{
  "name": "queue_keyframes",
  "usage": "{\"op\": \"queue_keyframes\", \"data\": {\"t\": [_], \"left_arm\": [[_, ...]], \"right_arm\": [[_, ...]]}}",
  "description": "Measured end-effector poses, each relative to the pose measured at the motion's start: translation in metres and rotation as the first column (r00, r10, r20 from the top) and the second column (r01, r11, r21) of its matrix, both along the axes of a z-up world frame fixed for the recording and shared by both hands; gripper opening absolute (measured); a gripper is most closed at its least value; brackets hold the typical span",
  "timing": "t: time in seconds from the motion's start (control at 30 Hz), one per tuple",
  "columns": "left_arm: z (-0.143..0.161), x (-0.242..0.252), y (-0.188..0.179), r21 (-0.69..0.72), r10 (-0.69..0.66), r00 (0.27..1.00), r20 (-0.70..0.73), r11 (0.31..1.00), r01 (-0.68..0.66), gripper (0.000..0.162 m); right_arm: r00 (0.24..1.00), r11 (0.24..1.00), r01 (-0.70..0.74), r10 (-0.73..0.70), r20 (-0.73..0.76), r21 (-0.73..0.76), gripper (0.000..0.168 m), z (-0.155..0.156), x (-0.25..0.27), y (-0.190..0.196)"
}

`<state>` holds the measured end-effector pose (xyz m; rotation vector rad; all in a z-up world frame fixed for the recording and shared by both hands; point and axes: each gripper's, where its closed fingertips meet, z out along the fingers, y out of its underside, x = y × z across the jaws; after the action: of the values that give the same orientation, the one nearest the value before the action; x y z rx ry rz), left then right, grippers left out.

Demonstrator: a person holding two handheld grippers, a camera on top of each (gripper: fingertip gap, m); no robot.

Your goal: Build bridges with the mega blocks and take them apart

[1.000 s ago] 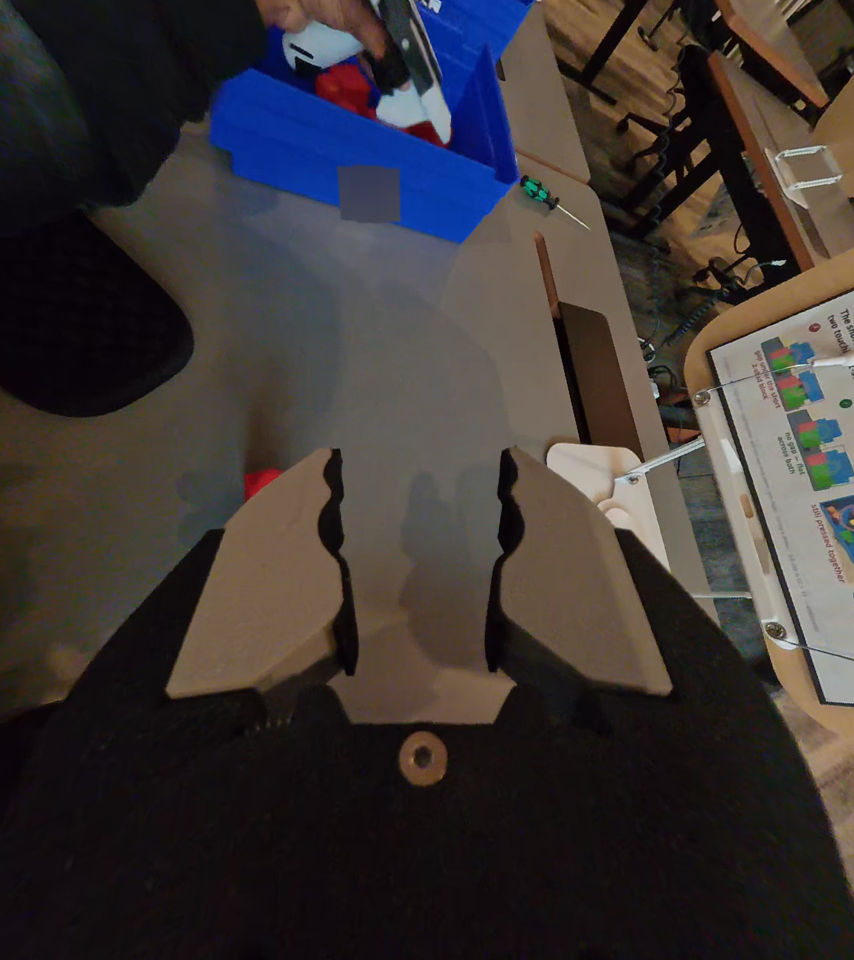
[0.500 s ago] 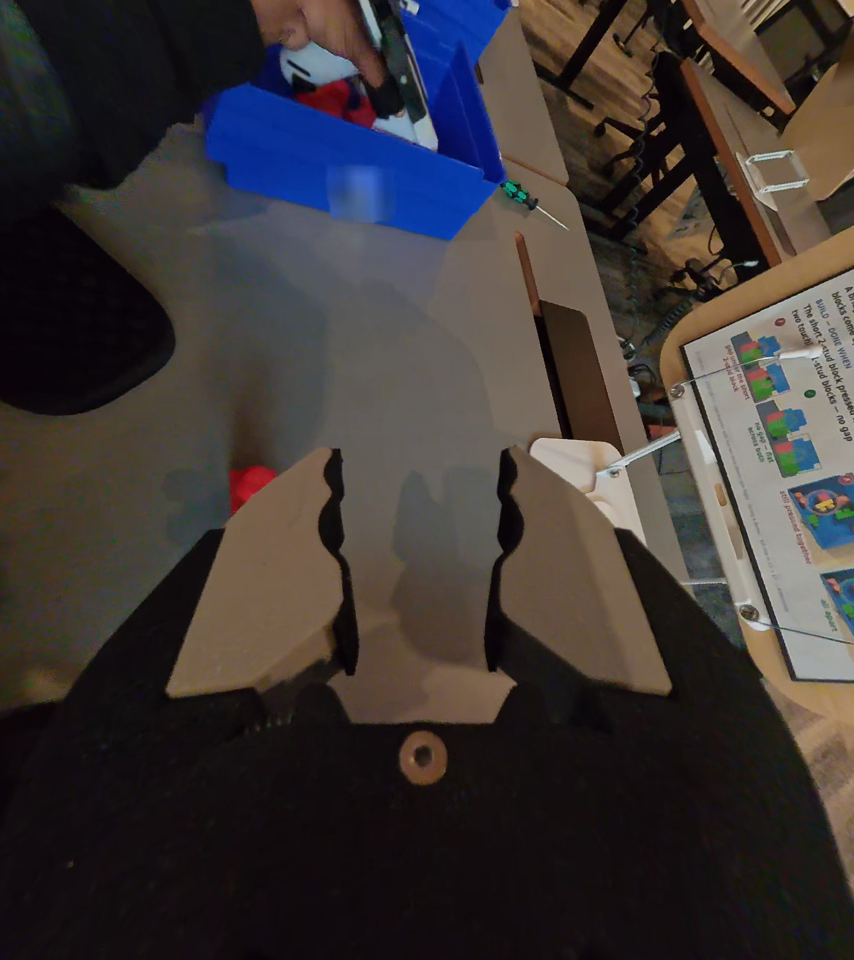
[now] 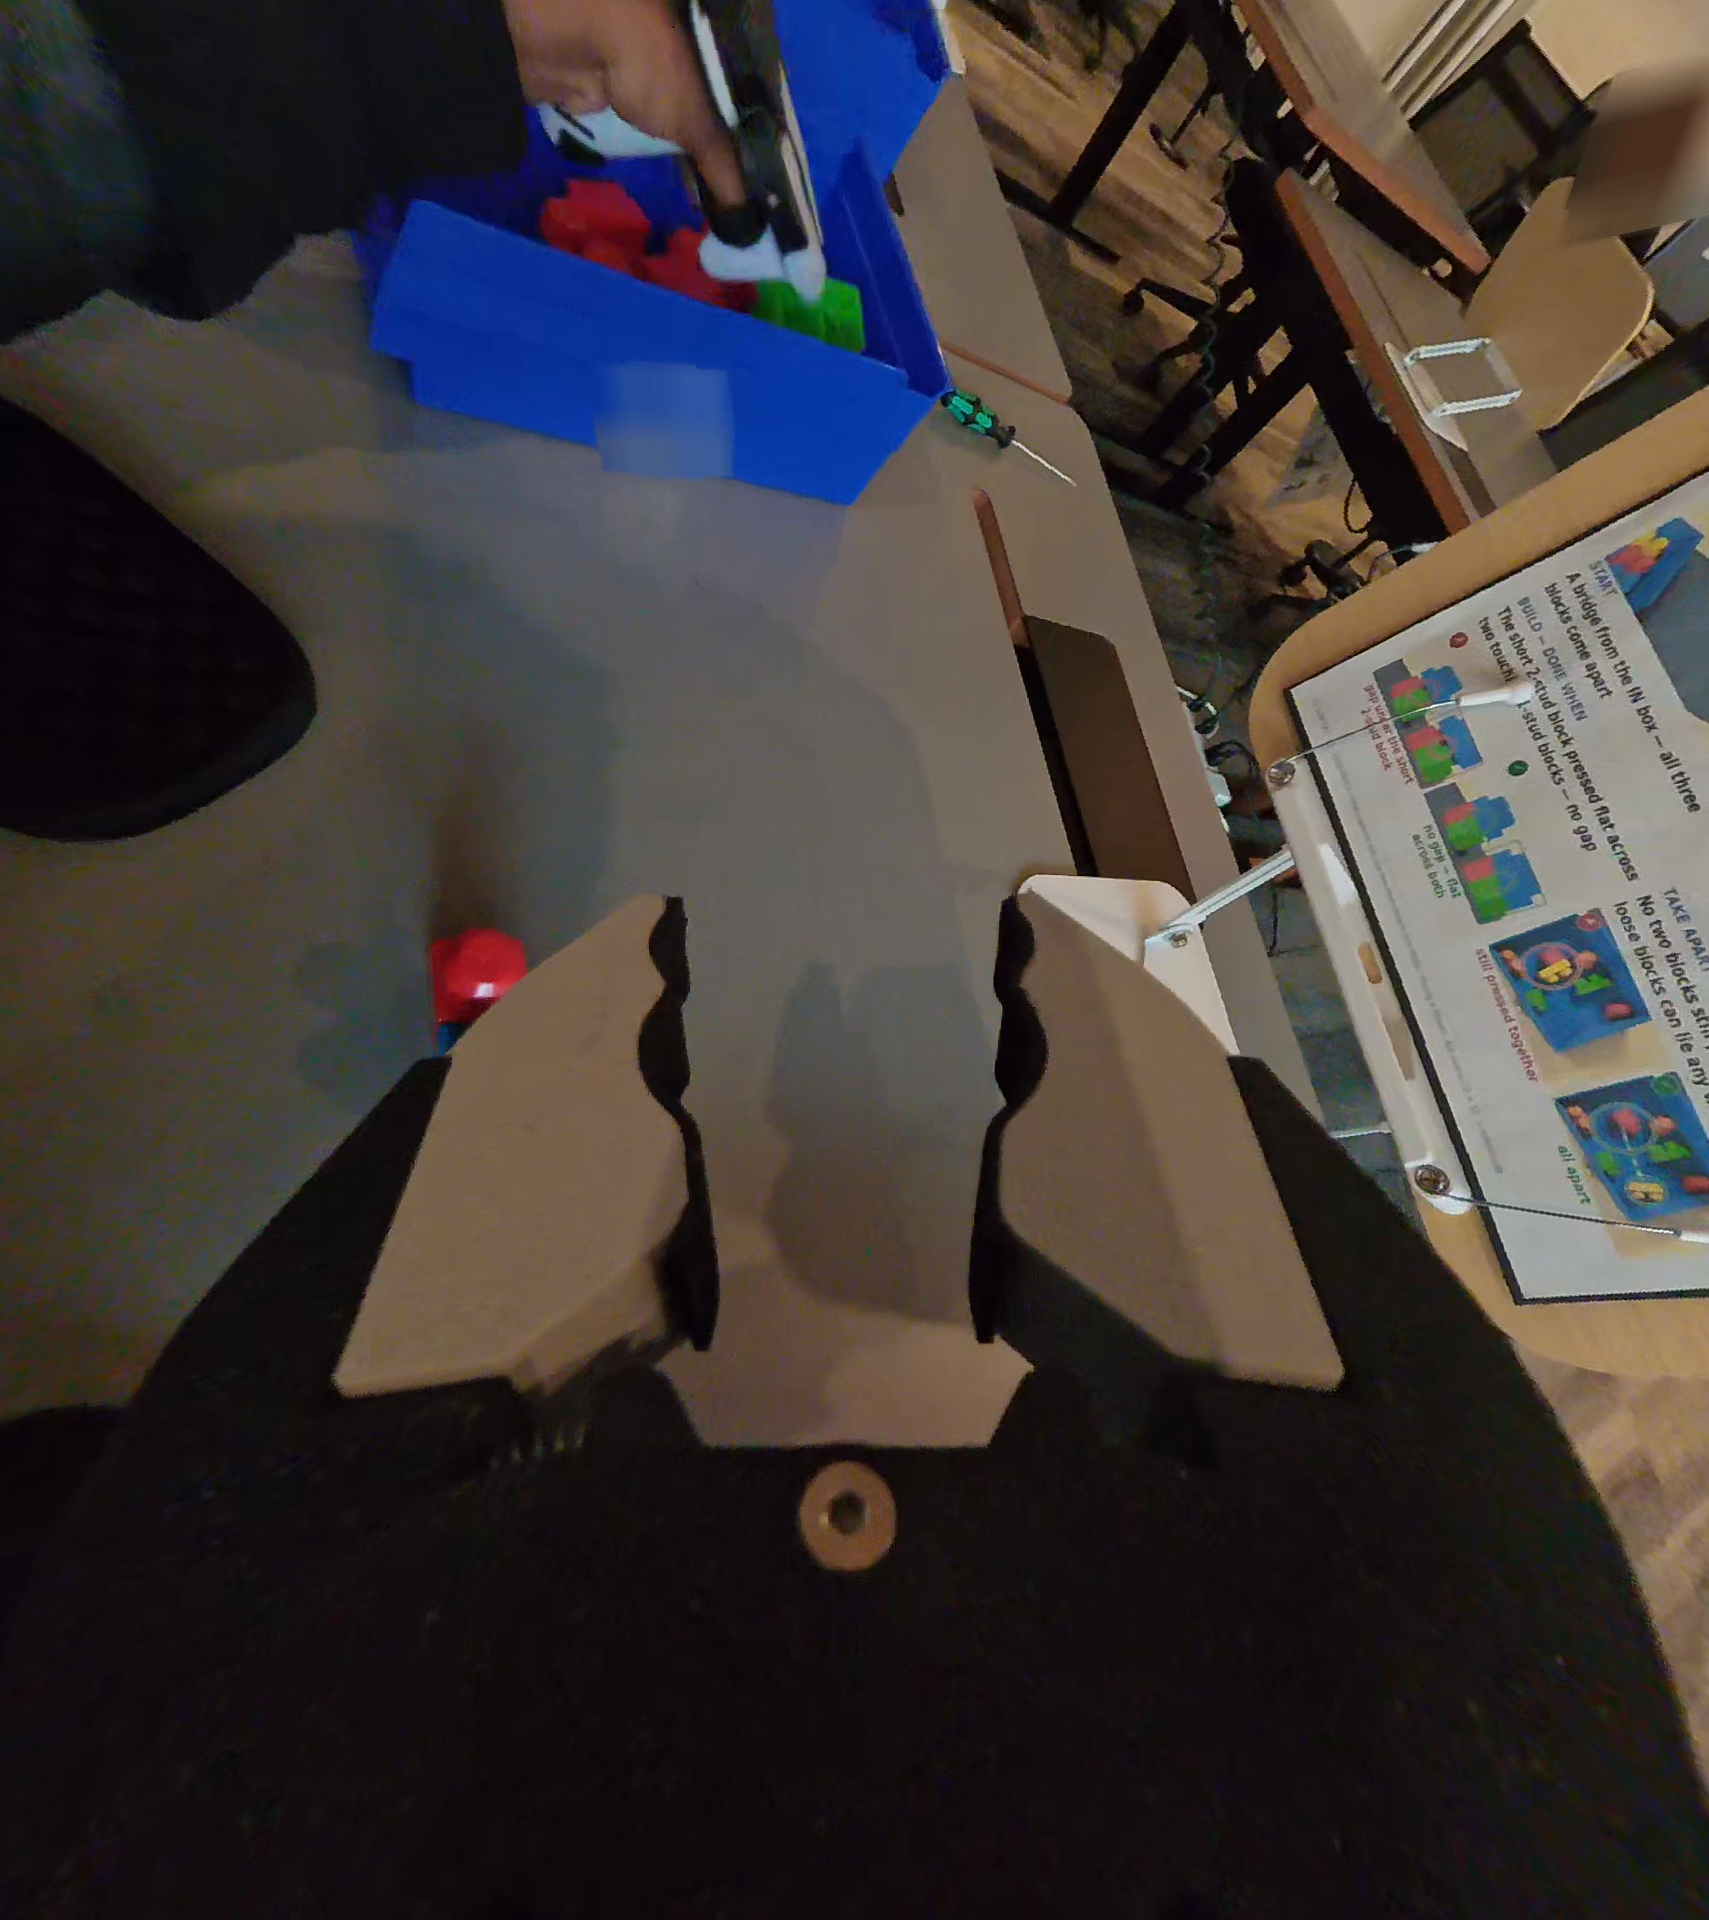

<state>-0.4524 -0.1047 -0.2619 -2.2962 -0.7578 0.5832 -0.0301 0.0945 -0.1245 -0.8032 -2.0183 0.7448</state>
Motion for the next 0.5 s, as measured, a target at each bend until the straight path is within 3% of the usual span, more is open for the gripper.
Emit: {"op": "queue_keyframes", "data": {"t": [0.13, 0.27, 0.4, 0.5], "left_arm": [[0.055, 0.012, -0.006, 0.145, -0.004, 0.985, -0.173, 0.989, 0.029, 0.009], [0.120, 0.067, 0.014, 0.381, -0.100, 0.949, -0.299, 0.899, 0.214, 0.009], [0.165, 0.152, 0.048, 0.541, -0.318, 0.871, -0.375, 0.688, 0.484, 0.009], [0.187, 0.223, 0.073, 0.585, -0.560, 0.736, -0.381, 0.471, 0.661, 0.009]], "right_arm": [[1.000, 1.000, -0.011, 0.011, -0.003, -0.012, 0.056, 0.000, -0.003, -0.003], [0.997, 0.996, -0.078, 0.078, -0.011, -0.048, 0.055, -0.001, -0.011, -0.022], [0.988, 0.980, -0.149, 0.144, -0.050, -0.129, 0.056, 0.001, -0.026, -0.047], [0.979, 0.971, -0.193, 0.181, -0.097, -0.141, 0.060, 0.001, -0.038, -0.058]]}}
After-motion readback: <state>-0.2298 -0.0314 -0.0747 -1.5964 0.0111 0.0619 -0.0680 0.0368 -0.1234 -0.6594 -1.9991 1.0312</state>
